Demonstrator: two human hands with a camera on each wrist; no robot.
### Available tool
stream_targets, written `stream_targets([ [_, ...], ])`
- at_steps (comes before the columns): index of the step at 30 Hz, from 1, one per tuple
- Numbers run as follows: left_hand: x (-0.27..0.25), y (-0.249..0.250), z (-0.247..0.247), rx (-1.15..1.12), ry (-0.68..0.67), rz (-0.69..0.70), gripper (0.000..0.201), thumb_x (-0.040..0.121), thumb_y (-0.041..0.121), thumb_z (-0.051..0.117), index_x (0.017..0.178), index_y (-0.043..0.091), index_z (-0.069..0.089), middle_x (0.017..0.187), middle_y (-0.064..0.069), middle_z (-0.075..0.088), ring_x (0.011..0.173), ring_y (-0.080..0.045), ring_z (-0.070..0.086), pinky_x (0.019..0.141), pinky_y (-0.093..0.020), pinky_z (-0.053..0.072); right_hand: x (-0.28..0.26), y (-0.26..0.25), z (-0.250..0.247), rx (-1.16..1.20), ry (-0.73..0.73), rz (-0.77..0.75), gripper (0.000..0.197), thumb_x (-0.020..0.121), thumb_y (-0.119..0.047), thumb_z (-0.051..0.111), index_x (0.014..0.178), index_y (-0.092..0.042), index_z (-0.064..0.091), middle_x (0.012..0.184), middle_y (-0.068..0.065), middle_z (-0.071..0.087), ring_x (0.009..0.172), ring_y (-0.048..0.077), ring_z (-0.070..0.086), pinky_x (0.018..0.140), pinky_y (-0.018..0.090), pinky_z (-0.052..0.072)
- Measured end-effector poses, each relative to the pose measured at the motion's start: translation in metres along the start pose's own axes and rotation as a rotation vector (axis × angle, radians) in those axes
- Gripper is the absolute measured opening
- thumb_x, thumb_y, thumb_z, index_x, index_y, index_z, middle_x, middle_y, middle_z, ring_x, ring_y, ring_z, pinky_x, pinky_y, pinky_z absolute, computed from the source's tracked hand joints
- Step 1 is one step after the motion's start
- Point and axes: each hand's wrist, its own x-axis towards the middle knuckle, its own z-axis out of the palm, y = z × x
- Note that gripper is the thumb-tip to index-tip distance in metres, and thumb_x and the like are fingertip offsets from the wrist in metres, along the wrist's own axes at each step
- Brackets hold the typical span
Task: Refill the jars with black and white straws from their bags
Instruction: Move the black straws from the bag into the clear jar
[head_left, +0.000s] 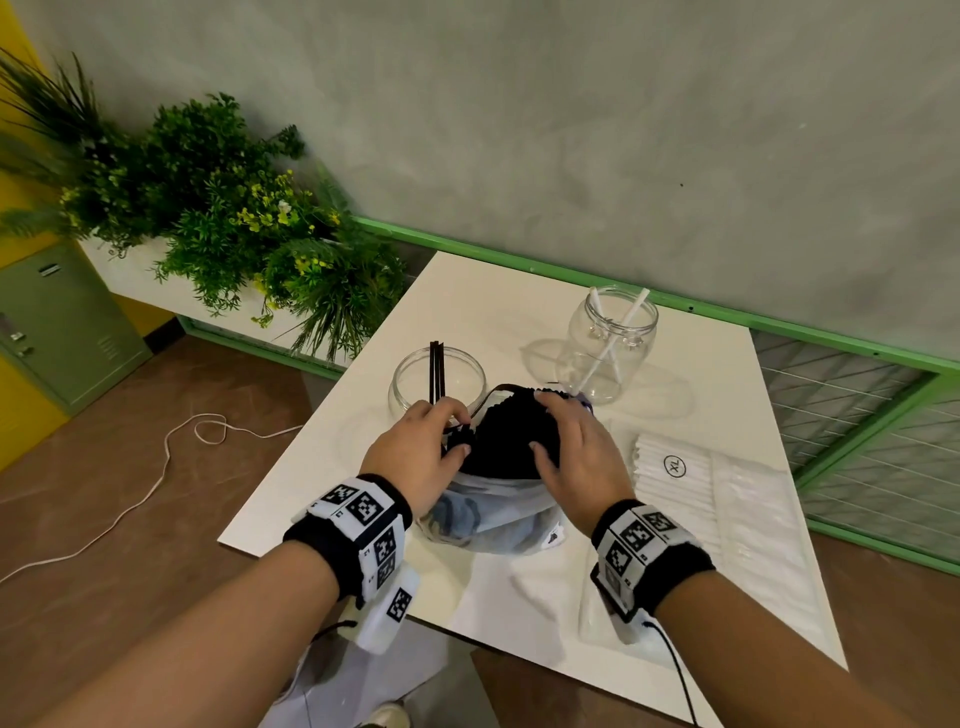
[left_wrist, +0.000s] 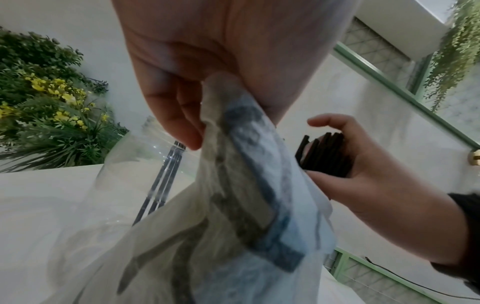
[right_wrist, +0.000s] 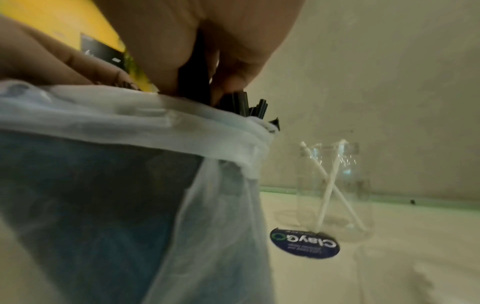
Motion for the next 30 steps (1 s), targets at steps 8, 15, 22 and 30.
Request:
stream_targets([
  [8, -0.006, -0.001, -0.001, -0.011, 0.031, -0.027, 0.023, 0.089, 0.027, 0.057, 0.110, 0.029, 0.048, 0.104, 0.002, 0.054, 0.084, -0.023, 0.058, 0.067, -0.031, 0.046, 0.002, 0.025, -0.010, -0.379, -0.098, 0.077, 0.064, 0.079, -0.026, 0.071, 0.136, -0.014, 0.045, 0.148, 0.008, 0.037, 0.132, 0.032, 0.029, 0.100, 0.054, 0.039],
  [15, -0.010, -0.002, 0.000, -0.058, 0.051, -0.040, 0.025, 0.088, 0.025, 0.059, 0.110, 0.030, 0.049, 0.106, 0.003, 0.056, 0.084, -0.021, 0.057, 0.070, -0.030, 0.045, -0.028, -0.030, -0.003, 0.150, 0.046, -0.140, 0.031, 0.094, -0.012, 0.048, 0.121, -0.006, 0.061, 0.117, 0.008, 0.059, 0.109, 0.021, 0.051, 0.097, 0.035, 0.042],
  [22, -0.013, -0.004, 0.000, -0.108, 0.080, -0.067, 0.025, 0.089, 0.022, 0.059, 0.110, 0.028, 0.050, 0.104, 0.002, 0.058, 0.079, -0.019, 0.054, 0.070, -0.031, 0.045, -0.022, -0.018, 0.005, -0.177, 0.018, -0.044, 0.040, 0.088, -0.023, 0.049, 0.123, -0.007, 0.061, 0.121, 0.007, 0.061, 0.123, 0.026, 0.042, 0.104, 0.046, 0.033],
  [30, -0.014, -0.006, 0.003, -0.110, 0.091, -0.061, 0.025, 0.088, 0.023, 0.060, 0.109, 0.031, 0.049, 0.102, 0.003, 0.059, 0.076, -0.018, 0.055, 0.068, -0.030, 0.045, -0.045, -0.040, 0.006, 0.181, -0.143, -0.056, 0.032, 0.095, -0.019, 0.041, 0.120, -0.005, 0.057, 0.120, 0.007, 0.055, 0.111, 0.020, 0.050, 0.098, 0.035, 0.043],
])
